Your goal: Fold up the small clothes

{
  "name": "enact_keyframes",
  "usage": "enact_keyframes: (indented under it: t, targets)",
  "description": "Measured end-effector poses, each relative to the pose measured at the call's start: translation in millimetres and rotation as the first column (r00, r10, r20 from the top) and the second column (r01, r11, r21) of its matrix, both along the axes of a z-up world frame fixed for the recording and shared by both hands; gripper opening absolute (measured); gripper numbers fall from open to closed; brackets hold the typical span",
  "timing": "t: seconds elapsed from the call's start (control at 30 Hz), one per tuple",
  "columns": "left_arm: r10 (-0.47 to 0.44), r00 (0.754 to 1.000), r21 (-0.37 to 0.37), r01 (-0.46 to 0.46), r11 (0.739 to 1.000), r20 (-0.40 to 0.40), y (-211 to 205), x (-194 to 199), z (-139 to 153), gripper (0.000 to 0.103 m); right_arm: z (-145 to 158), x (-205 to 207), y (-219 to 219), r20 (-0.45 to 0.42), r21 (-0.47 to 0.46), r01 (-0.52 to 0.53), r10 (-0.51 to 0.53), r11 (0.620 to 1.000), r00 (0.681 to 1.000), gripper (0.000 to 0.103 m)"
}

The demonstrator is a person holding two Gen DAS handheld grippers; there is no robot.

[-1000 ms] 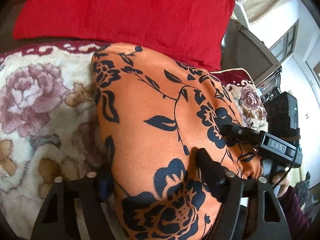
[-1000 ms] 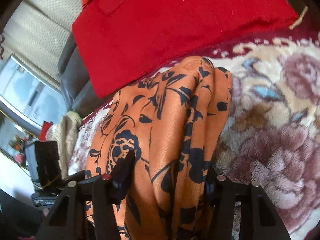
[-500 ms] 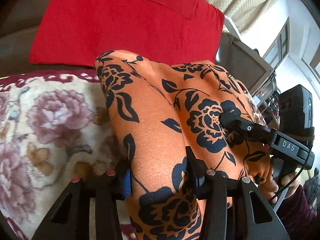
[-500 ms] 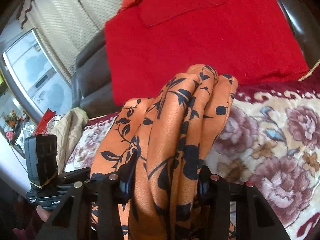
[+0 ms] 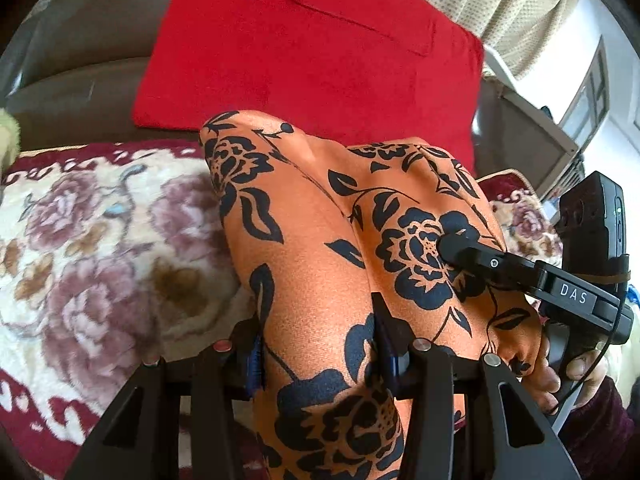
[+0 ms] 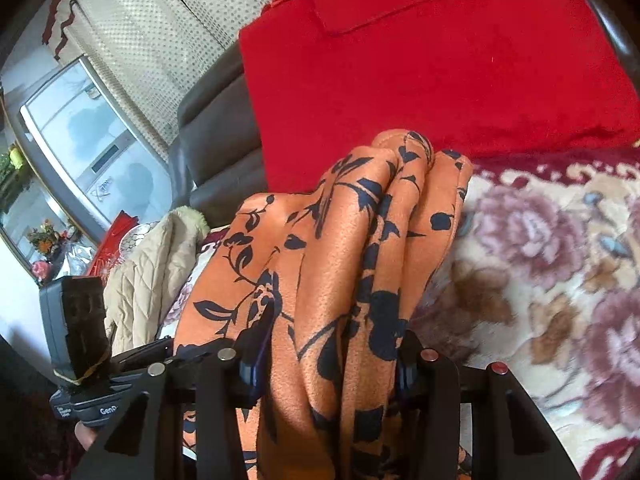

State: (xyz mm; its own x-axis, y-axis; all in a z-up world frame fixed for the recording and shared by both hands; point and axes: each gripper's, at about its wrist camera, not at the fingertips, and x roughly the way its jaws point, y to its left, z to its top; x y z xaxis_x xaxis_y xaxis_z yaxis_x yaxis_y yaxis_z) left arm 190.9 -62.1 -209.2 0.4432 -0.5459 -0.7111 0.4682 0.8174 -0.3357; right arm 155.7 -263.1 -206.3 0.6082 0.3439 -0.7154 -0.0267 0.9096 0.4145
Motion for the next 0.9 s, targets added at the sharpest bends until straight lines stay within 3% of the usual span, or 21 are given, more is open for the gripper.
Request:
enact_keyframes:
  t: [0.37, 0.57, 0.9]
  targets:
    - [0.026, 1.0, 0.142, -0.024, 0.99, -0.011, 1.5, -6.1, -27.7, 0.048, -52.9, 1.1, 8.8, -0.085, 0.025, 0.025, -0.023, 0.999, 0.996, 0.05]
    - [0.047, 0.999, 0.168, -0.044, 0.985, -0.013, 0.7, -6.7, -32.0, 0.049, -58.3, 1.7, 6.5, -0.09, 0.02, 0.025, -0.023, 1.0, 0.996, 0.05]
    - [0.071, 0.997, 0.238, -0.072, 0.969, 0.014, -1.5, -12.8, -37.8, 0.062, -57.7, 1.1, 8.8, -0.138, -0.047, 0.046, -0.052, 0.998, 0.989, 0.062]
